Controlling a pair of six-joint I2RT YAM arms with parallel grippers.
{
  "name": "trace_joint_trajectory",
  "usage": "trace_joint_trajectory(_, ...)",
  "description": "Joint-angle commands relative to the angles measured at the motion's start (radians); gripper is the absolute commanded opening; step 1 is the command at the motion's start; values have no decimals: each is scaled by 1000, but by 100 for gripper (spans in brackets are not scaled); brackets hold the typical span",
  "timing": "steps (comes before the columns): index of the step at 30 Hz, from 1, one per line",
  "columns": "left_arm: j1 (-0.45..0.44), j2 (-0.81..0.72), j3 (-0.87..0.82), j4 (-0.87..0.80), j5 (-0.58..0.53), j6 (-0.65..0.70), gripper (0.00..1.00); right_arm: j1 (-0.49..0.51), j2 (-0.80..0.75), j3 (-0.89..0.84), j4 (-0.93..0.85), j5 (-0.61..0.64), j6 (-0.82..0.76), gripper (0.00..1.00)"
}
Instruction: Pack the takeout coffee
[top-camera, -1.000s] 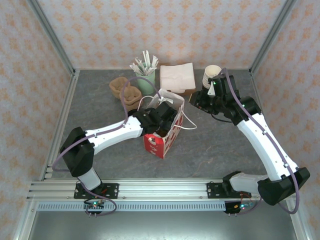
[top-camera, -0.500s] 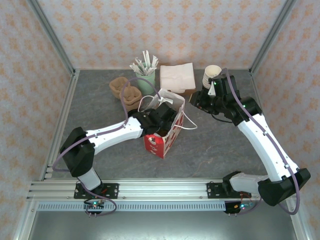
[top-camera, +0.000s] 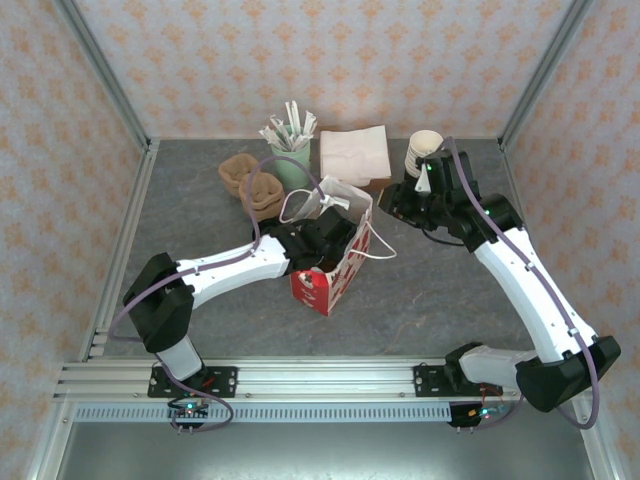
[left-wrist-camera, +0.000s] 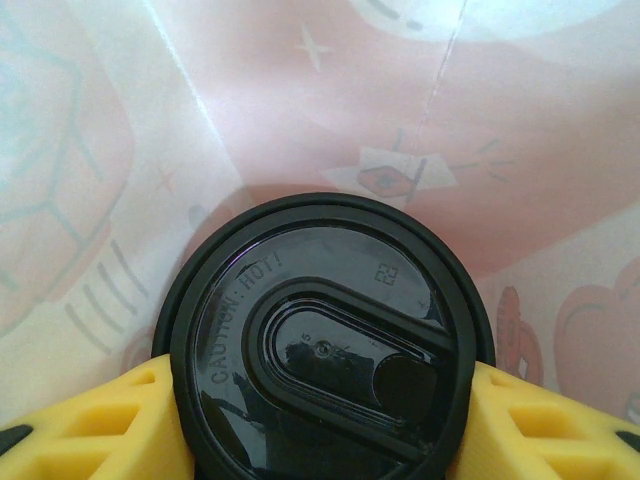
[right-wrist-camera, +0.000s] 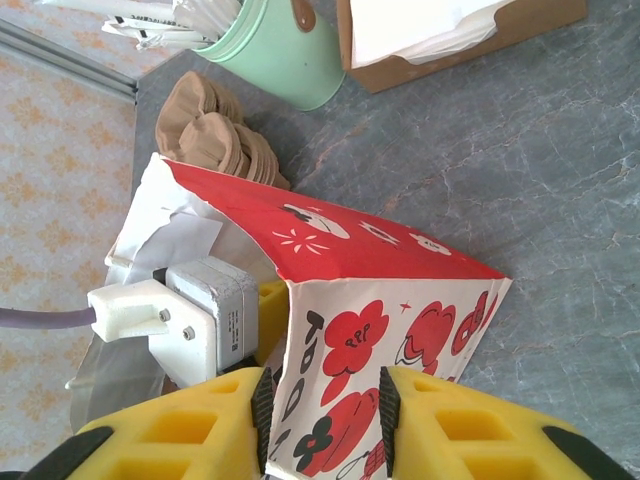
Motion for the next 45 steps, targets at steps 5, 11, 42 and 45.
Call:
trace_joint_trajectory(5,-15,79,-58,-86,61,-24,50,-5,-12,-22,27,-37,-13,36)
trace_joint_trajectory(11,-16,41,-23,-113,70,-22,50,-6,-8,-20,27,-49,-20,36)
trace_joint_trajectory(42,-15,-18,212,-286,57,3,83,-5,-25,-46,50,-65,-37,36)
trace_joint_trajectory(45,-16,-28,226,-300,50,5,86,-5,-25,-49,53,-69,-36,36)
